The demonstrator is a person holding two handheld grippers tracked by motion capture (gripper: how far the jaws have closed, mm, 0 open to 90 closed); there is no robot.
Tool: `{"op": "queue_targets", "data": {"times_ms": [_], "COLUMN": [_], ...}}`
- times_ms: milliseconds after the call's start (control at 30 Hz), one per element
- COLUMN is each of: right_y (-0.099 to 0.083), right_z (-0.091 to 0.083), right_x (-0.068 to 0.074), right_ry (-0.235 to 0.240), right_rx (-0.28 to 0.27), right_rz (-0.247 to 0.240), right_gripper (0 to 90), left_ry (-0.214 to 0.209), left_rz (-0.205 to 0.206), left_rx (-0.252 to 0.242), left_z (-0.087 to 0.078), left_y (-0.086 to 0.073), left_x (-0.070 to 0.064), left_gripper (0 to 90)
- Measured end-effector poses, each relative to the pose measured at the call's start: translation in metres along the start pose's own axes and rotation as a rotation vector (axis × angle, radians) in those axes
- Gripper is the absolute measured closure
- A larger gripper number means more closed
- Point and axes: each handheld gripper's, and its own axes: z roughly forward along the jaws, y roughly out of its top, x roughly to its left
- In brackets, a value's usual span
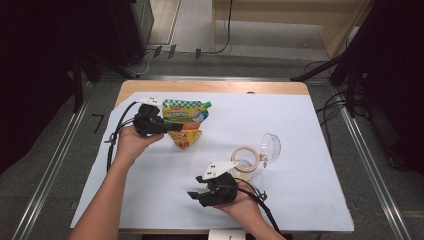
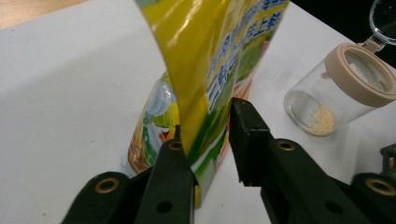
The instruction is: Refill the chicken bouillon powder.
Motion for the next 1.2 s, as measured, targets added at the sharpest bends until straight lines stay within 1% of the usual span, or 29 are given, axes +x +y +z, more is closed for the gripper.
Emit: {"op": "queue_targets", "data": {"times_ms": [100,133,167,233,300,367,400,433,467,533,600,633,733,833,900,967,1033,1067,1133,1200], "right_y": [-0.003,-0.004,-0.005,-0.006,-0.008,-0.011,-0.011,-0.012,-0.012,-0.012,-0.012,-0.012,-0.013,-0.013,-0.013,-0.013,-0.012,-0.012,-0.012,-0.011], "right_z": [0.001,0.001,0.0,0.0,0.0,-0.002,-0.002,-0.003,-0.003,-0.004,-0.005,-0.005,-0.006,-0.006,-0.006,-0.005,-0.004,-0.004,-0.004,-0.004], "right_x": [-0.002,-0.003,-0.005,-0.007,-0.01,-0.014,-0.014,-0.016,-0.016,-0.017,-0.018,-0.018,-0.02,-0.02,-0.021,-0.021,-0.021,-0.021,-0.022,-0.024], "right_ry": [-0.005,-0.007,-0.013,-0.014,-0.02,-0.033,-0.033,-0.038,-0.038,-0.048,-0.052,-0.056,-0.067,-0.071,-0.076,-0.09,-0.094,-0.094,-0.093,-0.089], "right_rx": [0.004,0.004,0.005,0.002,-0.001,-0.008,-0.008,-0.012,-0.012,-0.013,-0.018,-0.019,-0.022,-0.025,-0.022,-0.02,-0.026,-0.026,-0.035,-0.037], "right_rz": [0.008,0.015,0.022,0.023,0.03,0.052,0.052,0.056,0.056,0.054,0.057,0.055,0.05,0.06,0.055,0.052,0.07,0.07,0.082,0.095], "right_gripper": [45.9,46.0,46.0,46.0,45.9,45.7,45.7,45.8,45.8,45.8,45.8,45.8,45.8,45.8,46.3,47.0,47.7,47.7,48.2,48.4], "left_ry": [-0.011,-0.01,-0.003,-0.004,-0.006,-0.009,-0.01,-0.018,-0.018,-0.028,-0.047,-0.054,-0.062,-0.071,-0.085,-0.103,-0.115,-0.125,-0.133,-0.142], "left_rz": [0.025,0.024,0.007,0.001,0.001,0.002,0.009,0.011,0.011,0.0,-0.005,-0.009,0.003,0.016,0.017,0.013,0.019,0.022,0.041,0.045], "left_rx": [0.02,0.021,0.024,0.025,0.028,0.038,0.047,0.051,0.051,0.048,0.046,0.046,0.04,0.032,0.029,0.026,0.029,0.029,0.023,0.024], "left_z": [-0.001,-0.002,-0.003,-0.003,-0.004,-0.006,-0.008,-0.012,-0.012,-0.017,-0.021,-0.023,-0.028,-0.033,-0.036,-0.039,-0.041,-0.042,-0.044,-0.046], "left_y": [0.0,0.001,0.002,0.002,0.003,0.005,0.006,0.009,0.009,0.011,0.013,0.014,0.018,0.022,0.024,0.026,0.028,0.028,0.03,0.032], "left_x": [-0.003,-0.004,-0.005,-0.005,-0.006,-0.009,-0.01,-0.014,-0.014,-0.017,-0.02,-0.023,-0.03,-0.037,-0.043,-0.048,-0.054,-0.057,-0.063,-0.069], "left_gripper": [84.1,86.3,88.4,88.7,89.5,90.0,90.0,90.0,90.0,90.0,90.0,90.0,90.0,90.0,90.0,90.0,90.0,90.0,90.0,90.0]}}
